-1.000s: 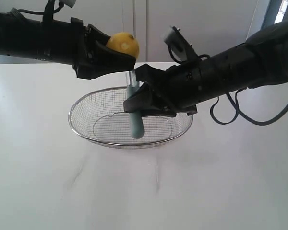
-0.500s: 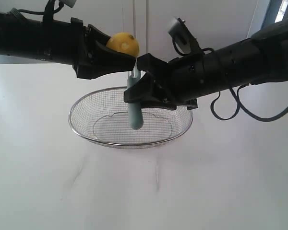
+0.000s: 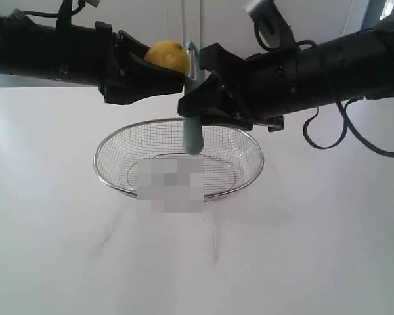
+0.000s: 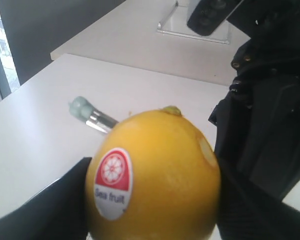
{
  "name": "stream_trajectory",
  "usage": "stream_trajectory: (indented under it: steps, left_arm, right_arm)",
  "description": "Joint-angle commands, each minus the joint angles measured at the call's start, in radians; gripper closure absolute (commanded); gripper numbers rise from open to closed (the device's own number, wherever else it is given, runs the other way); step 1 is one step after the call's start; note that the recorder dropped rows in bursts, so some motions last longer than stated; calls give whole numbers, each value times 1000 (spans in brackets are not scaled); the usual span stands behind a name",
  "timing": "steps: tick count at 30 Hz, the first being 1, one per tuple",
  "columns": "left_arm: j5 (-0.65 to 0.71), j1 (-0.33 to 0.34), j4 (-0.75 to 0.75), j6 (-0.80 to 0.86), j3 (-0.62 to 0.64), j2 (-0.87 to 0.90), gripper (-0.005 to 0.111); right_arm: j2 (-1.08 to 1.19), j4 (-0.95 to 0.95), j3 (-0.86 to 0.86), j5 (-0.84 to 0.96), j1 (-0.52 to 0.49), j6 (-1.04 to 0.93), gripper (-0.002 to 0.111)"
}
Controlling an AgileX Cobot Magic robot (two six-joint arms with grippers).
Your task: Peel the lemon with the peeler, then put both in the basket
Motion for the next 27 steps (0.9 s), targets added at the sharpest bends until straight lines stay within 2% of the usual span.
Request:
stream_trajectory:
  steps: [1,10,27]
  left_arm:
    - [18,-2,-20,-1,-6,-6,107]
    - [18,-2,-20,-1,-6,-6,107]
    - [18,-2,-20,-1,-6,-6,107]
  right_arm:
    - [-43,13,-9,-19,-5,6,108]
    - [-84,-1,-9,-24,-5,12,108]
    - [-55,-254,-7,-76,-5,214,108]
